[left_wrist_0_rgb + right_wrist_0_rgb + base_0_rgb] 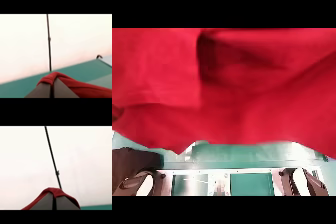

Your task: Fold the shirts.

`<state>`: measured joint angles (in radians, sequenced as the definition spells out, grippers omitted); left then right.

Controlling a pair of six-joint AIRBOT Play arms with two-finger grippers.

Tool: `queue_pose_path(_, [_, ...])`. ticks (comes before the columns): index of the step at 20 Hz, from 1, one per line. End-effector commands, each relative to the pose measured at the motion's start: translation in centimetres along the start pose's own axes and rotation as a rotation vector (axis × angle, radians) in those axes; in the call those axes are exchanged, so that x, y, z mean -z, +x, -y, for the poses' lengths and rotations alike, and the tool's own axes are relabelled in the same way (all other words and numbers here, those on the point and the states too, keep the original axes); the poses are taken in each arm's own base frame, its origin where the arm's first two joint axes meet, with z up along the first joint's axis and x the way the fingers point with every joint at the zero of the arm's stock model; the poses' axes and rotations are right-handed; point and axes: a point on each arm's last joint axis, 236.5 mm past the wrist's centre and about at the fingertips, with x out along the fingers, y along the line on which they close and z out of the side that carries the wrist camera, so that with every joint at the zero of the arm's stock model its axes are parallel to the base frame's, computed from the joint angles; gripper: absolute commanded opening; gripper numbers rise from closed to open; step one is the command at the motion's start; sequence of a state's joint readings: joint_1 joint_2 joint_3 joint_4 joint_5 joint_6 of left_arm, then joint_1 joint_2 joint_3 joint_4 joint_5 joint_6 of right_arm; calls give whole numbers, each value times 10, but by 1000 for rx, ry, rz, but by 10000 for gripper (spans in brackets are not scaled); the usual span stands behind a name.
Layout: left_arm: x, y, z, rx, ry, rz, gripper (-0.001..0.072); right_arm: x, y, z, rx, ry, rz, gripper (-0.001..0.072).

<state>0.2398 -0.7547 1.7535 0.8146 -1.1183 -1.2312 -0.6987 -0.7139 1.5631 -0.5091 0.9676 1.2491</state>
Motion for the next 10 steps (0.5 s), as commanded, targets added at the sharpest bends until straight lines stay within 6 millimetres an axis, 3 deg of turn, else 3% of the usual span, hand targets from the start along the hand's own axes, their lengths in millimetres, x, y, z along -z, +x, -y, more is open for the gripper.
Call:
queue_pose_path(1, [89, 61, -37, 50, -219, -225, 23, 89, 43, 49, -13, 181, -202, 13])
queue_pose_path(4, [201, 125, -79, 91, -427, -389, 23, 217, 89, 99, 14, 330, -436, 14])
queue_pose_path(7, [315, 179, -108, 67, -570, -526, 23, 329, 124, 152, 117, 475, -595, 13])
queue_pose_path(10, [389, 225, -132, -19, -648, -566, 23, 418, 150, 193, 184, 544, -717, 13])
